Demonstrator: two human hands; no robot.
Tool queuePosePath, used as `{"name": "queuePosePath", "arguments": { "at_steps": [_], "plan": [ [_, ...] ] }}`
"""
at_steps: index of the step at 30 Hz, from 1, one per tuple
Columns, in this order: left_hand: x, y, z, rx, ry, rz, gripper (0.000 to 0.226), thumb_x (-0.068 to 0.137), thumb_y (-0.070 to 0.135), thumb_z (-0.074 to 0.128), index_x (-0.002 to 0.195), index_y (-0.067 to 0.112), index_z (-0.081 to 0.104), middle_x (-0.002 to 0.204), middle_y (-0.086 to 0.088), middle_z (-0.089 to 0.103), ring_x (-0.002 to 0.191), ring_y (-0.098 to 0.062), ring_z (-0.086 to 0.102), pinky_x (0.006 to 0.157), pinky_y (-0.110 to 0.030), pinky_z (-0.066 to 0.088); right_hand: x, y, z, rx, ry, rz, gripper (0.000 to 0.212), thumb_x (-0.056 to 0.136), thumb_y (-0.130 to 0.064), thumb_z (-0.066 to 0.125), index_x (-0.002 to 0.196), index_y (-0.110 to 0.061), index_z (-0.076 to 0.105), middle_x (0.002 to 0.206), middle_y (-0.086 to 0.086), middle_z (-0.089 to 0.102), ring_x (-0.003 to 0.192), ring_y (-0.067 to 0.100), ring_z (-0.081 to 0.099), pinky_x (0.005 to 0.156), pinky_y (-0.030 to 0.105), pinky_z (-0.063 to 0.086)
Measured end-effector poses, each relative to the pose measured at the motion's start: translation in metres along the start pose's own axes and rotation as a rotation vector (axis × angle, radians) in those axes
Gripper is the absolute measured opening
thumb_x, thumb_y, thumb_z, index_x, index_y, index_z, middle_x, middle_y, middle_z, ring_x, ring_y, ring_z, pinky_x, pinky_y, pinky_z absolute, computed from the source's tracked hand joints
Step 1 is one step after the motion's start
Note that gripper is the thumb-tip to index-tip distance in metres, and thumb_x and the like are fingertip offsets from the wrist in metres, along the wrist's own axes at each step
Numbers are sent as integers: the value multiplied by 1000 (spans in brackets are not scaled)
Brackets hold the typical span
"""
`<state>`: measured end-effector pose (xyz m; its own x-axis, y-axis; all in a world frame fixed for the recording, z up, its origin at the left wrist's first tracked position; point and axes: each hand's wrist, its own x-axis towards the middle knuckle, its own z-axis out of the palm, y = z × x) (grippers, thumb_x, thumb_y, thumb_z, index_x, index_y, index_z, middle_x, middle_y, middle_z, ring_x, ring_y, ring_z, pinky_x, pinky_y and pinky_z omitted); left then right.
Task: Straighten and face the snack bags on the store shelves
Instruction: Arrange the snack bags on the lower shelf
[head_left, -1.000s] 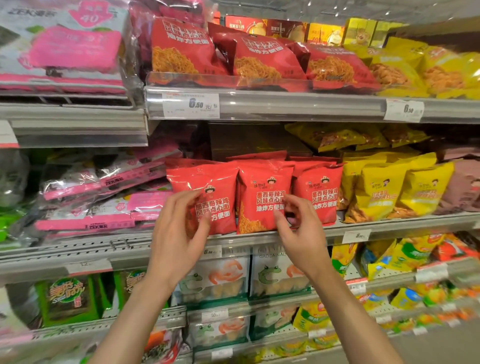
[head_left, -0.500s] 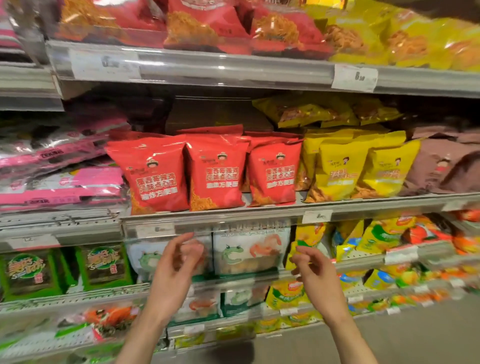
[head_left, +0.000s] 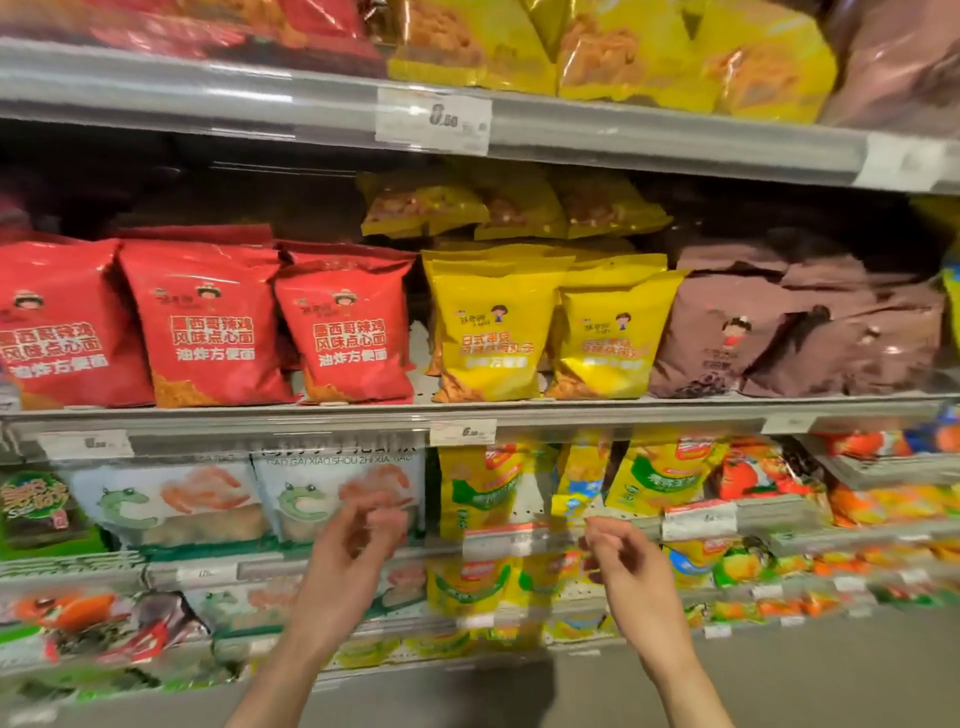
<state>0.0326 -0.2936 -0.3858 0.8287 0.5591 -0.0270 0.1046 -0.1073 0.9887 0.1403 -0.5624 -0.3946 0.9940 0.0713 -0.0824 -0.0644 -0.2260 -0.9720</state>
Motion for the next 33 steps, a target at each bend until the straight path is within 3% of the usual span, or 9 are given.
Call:
{"name": "queuePosePath", "arguments": {
  "at_steps": [5,7,9,15,20,23,26,30,33],
  "plan": [
    [13,6,27,-37,-18,3,13,99,25,64,109,23,71,101,6,76,100,-19,72,83,-30,58,20,4,-23,-25,4,13,12,100,-11,63,97,-18,73,82,2,78,73,15,72,80,37,56],
    [21,7,36,-40,-25,19,11,100,22,63,106,23,72,99,18,75,100,-18,71,90,-35,56,24,5,-31,-58,22,13,18,100,-6,61,94,-18,74,85,2,78,80,24,71,83,40,55],
    [28,8,47,-51,-48,19,12,101,21,62,107,23,72,100,10,76,100,-22,72,95,-43,56,27,5,-40,-84,39,20,19,100,-7,60,94,-19,74,88,2,78,83,28,71,84,42,56],
    [47,-4,88,-77,-140,9,11,101,19,63,105,23,73,104,-2,77,101,-16,71,94,-41,55,40,11,-63,-89,99,12,14,101,-12,61,94,-18,72,83,2,77,67,9,69,79,40,56],
    [49,-11,121,-97,-159,-10,12,99,14,64,101,22,73,99,4,75,92,-10,72,79,-14,53,60,25,-84,-99,94,13,17,100,-8,59,94,-15,73,84,2,76,71,13,71,78,38,56],
    [50,-14,144,-71,-154,-37,10,99,20,65,105,23,73,105,6,75,93,-4,71,78,-14,51,81,33,-101,-113,78,10,19,100,-6,58,92,-15,73,84,1,76,72,16,70,78,36,56],
    [52,-17,174,-57,-131,-59,10,98,22,67,106,25,71,102,6,76,95,-4,71,83,-18,51,107,47,-118,-100,54,8,19,99,-5,57,96,-15,73,85,0,77,71,12,69,76,29,55],
    [57,-26,231,35,-9,-22,25,96,6,68,107,27,64,87,3,73,83,-9,69,69,-8,48,152,67,-145,-57,-46,18,18,101,0,54,88,1,66,73,11,66,65,21,58,64,31,45],
    [62,-29,273,124,128,10,35,91,6,74,111,28,55,94,1,62,89,-15,61,72,-4,42,181,79,-169,-82,-41,24,13,98,-4,61,92,-10,72,81,5,75,73,22,70,68,27,52]
  ]
}}
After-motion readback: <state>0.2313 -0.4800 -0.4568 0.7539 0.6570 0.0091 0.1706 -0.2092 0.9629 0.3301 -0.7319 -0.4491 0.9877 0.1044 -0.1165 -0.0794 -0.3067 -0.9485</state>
